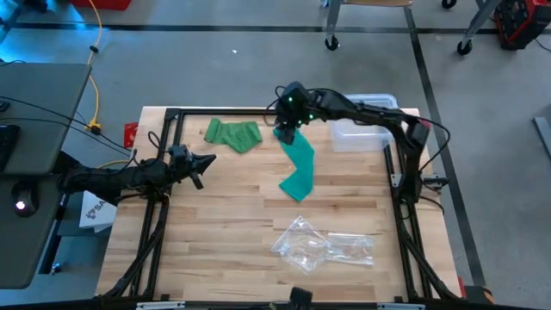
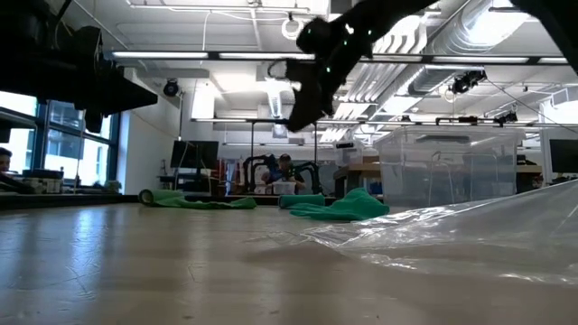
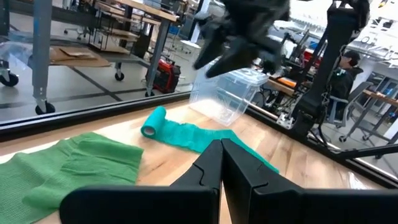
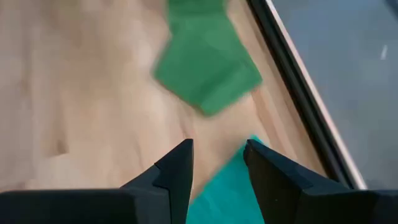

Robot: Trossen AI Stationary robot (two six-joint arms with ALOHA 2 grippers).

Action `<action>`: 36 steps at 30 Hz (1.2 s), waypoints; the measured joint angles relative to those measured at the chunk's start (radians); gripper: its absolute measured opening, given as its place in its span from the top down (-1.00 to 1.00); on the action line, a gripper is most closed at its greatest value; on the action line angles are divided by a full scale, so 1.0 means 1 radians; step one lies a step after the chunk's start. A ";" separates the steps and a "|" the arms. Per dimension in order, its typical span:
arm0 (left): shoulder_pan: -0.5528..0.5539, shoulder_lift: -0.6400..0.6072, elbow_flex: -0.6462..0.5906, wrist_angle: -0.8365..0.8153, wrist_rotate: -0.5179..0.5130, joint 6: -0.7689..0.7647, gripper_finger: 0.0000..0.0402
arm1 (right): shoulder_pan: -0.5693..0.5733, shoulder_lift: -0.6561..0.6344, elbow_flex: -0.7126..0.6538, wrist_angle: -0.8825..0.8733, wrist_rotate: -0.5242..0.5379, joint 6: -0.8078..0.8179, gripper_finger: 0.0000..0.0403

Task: Roll bandage
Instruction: Roll the blue bandage

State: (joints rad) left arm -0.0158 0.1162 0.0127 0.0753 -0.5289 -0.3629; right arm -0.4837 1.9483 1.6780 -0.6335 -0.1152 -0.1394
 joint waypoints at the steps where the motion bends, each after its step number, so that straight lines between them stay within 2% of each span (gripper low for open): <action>1: 0.000 0.000 0.000 0.001 0.000 -0.002 0.99 | -0.019 0.017 0.010 -0.022 -0.022 0.021 0.30; 4: 0.000 0.000 0.000 0.003 0.000 -0.002 0.99 | -0.073 0.068 0.028 -0.075 -0.082 0.044 0.26; 8: 0.000 0.002 0.000 0.003 -0.007 -0.002 0.99 | -0.128 0.133 0.059 -0.099 -0.121 0.043 0.12; 15: 0.000 0.014 0.000 0.007 -0.027 -0.003 0.99 | -0.172 0.276 0.233 -0.275 -0.086 0.053 -0.14; 24: 0.000 0.021 0.000 0.036 -0.029 -0.003 0.99 | -0.189 0.442 0.435 -0.457 -0.048 -0.011 -0.16; 33: -0.001 0.022 0.000 0.047 -0.019 -0.020 1.00 | -0.197 0.480 0.436 -0.459 -0.078 -0.047 -0.16; 36: -0.001 0.022 0.000 0.052 -0.019 -0.020 1.00 | -0.198 0.481 0.436 -0.458 -0.128 -0.053 -0.15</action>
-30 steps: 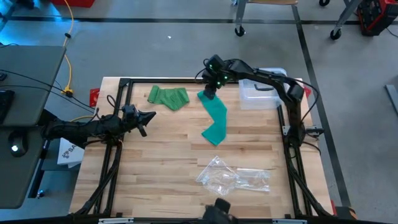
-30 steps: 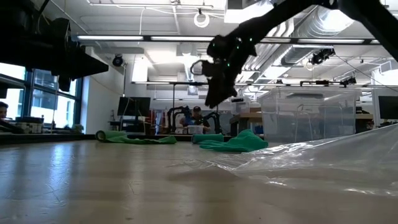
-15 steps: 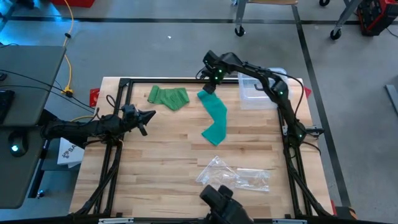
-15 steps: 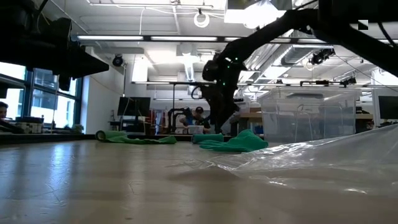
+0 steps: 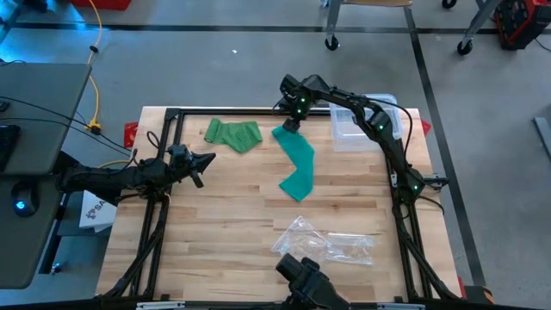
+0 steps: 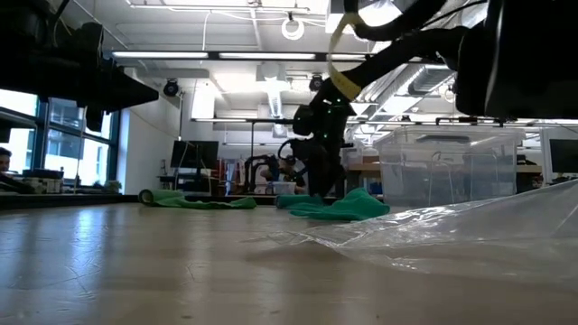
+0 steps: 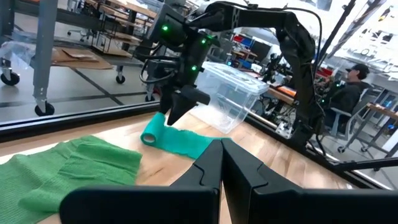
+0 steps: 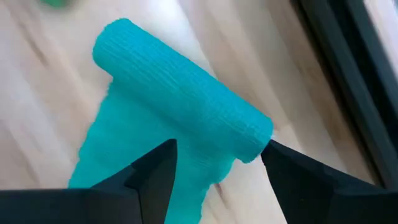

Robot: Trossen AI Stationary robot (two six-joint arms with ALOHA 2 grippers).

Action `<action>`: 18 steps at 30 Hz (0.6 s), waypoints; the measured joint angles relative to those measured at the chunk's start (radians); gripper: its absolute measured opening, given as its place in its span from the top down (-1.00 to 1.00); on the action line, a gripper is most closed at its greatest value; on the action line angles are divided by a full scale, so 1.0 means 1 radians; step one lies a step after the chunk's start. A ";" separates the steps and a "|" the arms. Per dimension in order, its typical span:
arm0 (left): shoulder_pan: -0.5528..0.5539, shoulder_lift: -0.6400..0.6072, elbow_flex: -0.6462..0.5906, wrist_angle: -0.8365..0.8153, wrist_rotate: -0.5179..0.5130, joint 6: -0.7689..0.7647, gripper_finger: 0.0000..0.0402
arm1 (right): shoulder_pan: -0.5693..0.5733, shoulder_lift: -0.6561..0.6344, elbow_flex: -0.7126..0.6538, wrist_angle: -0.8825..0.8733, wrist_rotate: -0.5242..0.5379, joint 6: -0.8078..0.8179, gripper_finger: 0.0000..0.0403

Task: Roll bandage
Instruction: Roll the blue bandage

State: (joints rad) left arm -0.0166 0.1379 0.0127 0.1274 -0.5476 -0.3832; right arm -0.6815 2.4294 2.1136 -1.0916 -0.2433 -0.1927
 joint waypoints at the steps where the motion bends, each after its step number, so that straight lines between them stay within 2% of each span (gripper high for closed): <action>1: 0.000 0.000 0.000 0.003 0.000 0.000 1.00 | 0.000 0.000 0.000 0.000 -0.019 -0.006 -0.15; 5: 0.000 0.008 0.000 0.006 0.000 0.001 1.00 | 0.004 0.000 0.000 0.001 -0.058 -0.018 -0.08; 9: 0.000 0.063 0.000 0.007 0.000 0.025 1.00 | 0.016 0.000 0.000 0.005 -0.060 -0.018 0.08; 14: 0.000 0.195 0.001 0.078 -0.016 0.002 1.00 | 0.040 0.000 0.000 0.019 -0.060 -0.018 0.43; 18: 0.000 0.312 0.040 0.087 -0.062 -0.004 1.00 | 0.052 0.000 0.000 0.042 -0.060 -0.018 0.78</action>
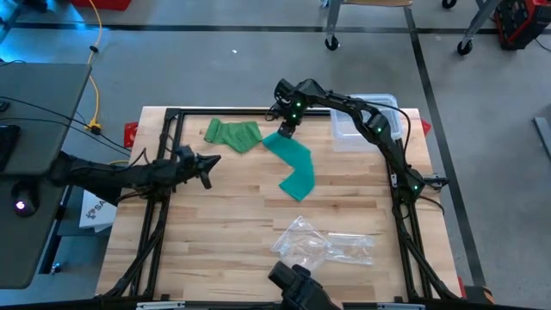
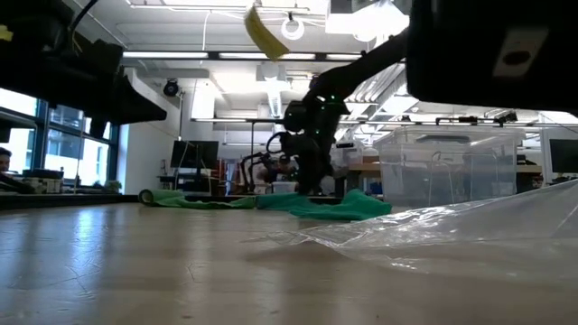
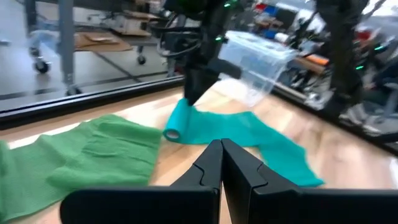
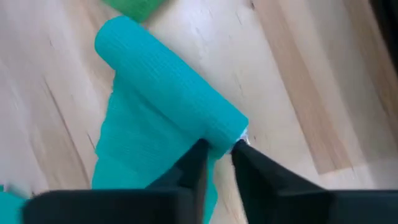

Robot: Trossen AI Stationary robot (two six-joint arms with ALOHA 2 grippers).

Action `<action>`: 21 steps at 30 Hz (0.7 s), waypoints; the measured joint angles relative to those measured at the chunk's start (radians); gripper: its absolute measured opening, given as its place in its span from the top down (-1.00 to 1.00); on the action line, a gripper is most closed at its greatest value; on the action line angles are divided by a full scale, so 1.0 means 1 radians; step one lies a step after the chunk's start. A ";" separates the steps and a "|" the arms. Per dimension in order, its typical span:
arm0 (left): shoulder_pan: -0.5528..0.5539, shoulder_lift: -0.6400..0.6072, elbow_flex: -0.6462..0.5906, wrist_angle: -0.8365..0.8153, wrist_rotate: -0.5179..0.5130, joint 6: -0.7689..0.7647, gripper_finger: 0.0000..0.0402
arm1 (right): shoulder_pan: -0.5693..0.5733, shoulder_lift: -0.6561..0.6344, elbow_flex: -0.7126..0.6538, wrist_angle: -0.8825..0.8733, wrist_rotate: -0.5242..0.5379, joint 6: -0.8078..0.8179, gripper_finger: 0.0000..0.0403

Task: Roll bandage
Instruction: Roll the blue bandage

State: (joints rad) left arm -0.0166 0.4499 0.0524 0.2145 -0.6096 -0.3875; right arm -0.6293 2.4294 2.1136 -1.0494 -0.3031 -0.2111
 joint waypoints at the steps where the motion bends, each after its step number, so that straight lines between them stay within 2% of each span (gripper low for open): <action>1: 0.000 0.029 0.011 0.002 -0.012 -0.001 1.00 | 0.002 0.000 0.000 0.007 0.000 0.000 0.88; 3: 0.000 0.085 0.034 0.002 -0.019 -0.002 1.00 | 0.004 0.000 0.000 0.013 0.002 -0.006 0.96; 9: 0.000 0.230 0.090 0.033 -0.020 -0.029 1.00 | 0.013 -0.001 0.000 0.013 0.008 -0.008 0.99; 15: 0.024 0.319 0.091 0.084 -0.022 -0.162 0.99 | 0.030 -0.030 -0.002 0.015 0.011 -0.018 1.00; 21: 0.063 0.388 0.090 0.085 0.015 -0.265 0.88 | 0.032 -0.031 -0.002 0.002 0.011 -0.025 0.99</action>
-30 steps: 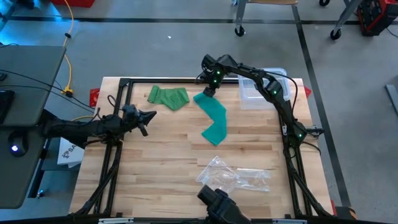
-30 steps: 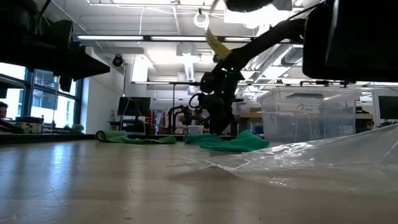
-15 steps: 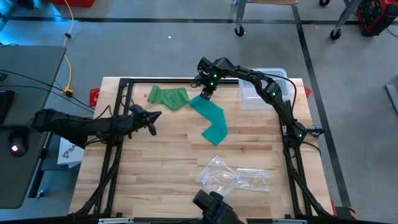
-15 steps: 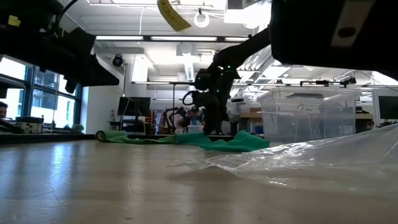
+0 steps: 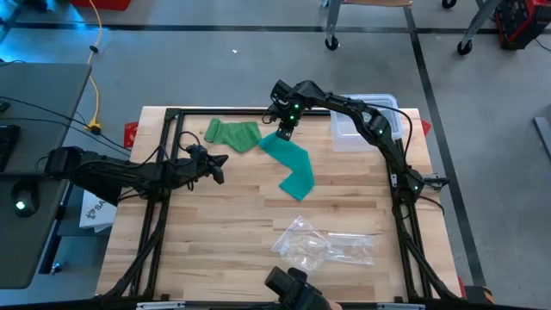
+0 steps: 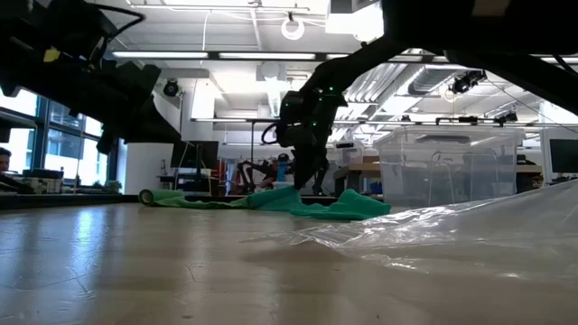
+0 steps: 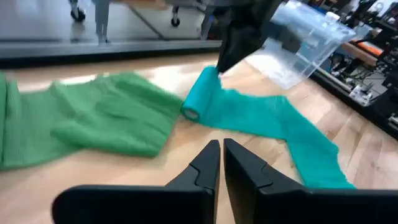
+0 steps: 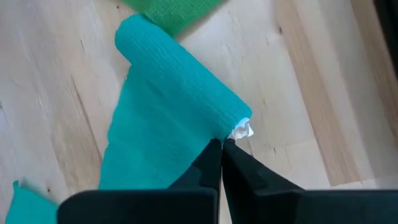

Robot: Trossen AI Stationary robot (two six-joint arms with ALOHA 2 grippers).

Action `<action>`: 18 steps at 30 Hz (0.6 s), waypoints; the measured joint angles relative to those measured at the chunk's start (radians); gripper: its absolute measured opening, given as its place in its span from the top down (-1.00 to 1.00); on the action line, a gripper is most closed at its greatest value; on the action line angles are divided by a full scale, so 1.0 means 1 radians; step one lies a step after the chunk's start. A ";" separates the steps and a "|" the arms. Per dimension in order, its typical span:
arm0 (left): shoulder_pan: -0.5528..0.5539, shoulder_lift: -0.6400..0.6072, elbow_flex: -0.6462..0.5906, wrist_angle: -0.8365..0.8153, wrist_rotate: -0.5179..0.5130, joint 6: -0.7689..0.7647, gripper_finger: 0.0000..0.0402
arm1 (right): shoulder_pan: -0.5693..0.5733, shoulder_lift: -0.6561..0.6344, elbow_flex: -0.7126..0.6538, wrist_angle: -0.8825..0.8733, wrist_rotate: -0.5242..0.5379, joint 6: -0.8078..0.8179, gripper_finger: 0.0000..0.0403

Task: Roll bandage
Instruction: Roll the blue bandage

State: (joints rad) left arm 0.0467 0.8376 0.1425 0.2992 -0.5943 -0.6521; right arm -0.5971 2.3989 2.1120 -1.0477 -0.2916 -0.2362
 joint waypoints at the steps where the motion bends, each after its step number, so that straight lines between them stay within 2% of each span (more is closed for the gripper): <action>1: 0.008 0.012 0.000 0.007 0.014 -0.013 0.85 | -0.003 0.000 0.000 -0.002 0.000 0.005 0.99; 4: 0.024 0.049 0.000 0.028 0.056 -0.025 0.79 | -0.012 0.000 0.000 -0.014 0.000 0.010 0.92; 6: 0.030 0.072 0.000 0.061 0.071 -0.025 0.75 | -0.018 0.000 0.000 -0.022 0.005 -0.003 0.79; 14: 0.034 0.134 0.000 0.197 0.090 0.064 0.70 | -0.021 0.000 0.000 -0.005 0.072 -0.168 0.06; 18: 0.038 0.141 0.000 0.226 0.093 0.085 0.70 | -0.004 0.000 0.000 0.072 0.060 -0.261 -0.07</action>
State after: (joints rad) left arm 0.0848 0.9791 0.1421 0.5252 -0.5016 -0.5667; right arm -0.6010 2.3989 2.1120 -0.9758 -0.2316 -0.4974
